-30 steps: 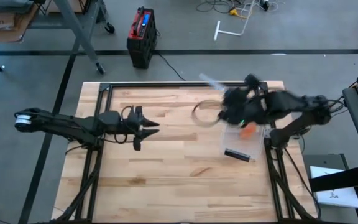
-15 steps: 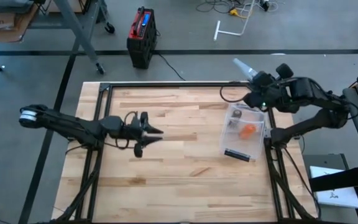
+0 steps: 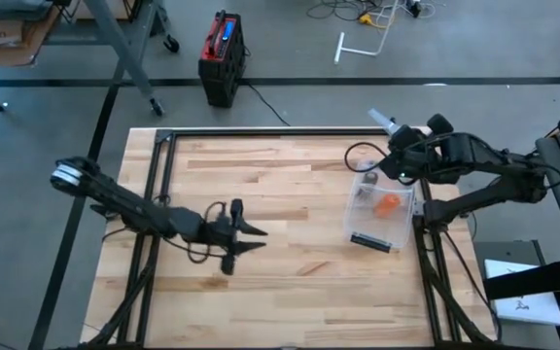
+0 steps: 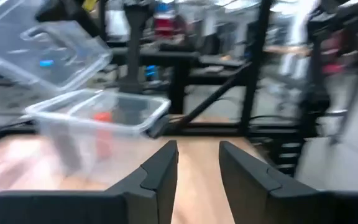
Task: Roll bandage
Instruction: Close the transparent bin
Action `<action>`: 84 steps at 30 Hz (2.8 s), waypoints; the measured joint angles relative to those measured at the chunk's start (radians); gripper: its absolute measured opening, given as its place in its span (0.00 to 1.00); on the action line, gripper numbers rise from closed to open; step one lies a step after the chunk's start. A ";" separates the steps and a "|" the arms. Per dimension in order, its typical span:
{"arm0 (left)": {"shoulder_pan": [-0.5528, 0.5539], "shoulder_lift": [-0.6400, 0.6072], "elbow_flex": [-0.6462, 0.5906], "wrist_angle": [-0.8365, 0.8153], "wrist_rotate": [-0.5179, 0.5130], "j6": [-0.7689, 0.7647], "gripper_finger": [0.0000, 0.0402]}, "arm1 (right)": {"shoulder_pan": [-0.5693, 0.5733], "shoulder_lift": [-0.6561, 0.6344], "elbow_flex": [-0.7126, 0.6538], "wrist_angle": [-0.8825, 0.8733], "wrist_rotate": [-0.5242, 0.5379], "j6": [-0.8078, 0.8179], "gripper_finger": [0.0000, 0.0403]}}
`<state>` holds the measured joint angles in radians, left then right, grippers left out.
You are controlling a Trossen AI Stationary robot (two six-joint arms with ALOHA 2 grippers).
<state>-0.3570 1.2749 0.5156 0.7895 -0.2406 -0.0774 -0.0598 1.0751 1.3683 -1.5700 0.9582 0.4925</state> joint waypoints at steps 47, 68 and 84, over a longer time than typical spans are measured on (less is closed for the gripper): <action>-0.037 0.407 0.440 -0.453 -0.744 -0.111 0.25 | 0.292 -0.013 -0.001 0.547 -0.085 -0.215 0.03; -0.079 -0.412 -0.130 -0.512 -0.614 -0.172 0.29 | 0.495 0.166 -0.002 0.889 0.259 -0.461 0.03; -0.080 -0.388 -0.187 -0.293 -0.448 -0.223 0.41 | 0.492 0.467 -0.002 1.018 0.407 -0.958 0.03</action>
<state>-0.4370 0.8865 0.3286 0.4960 -0.6883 -0.3005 0.4320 1.5421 1.3663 -0.5521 1.3649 -0.4654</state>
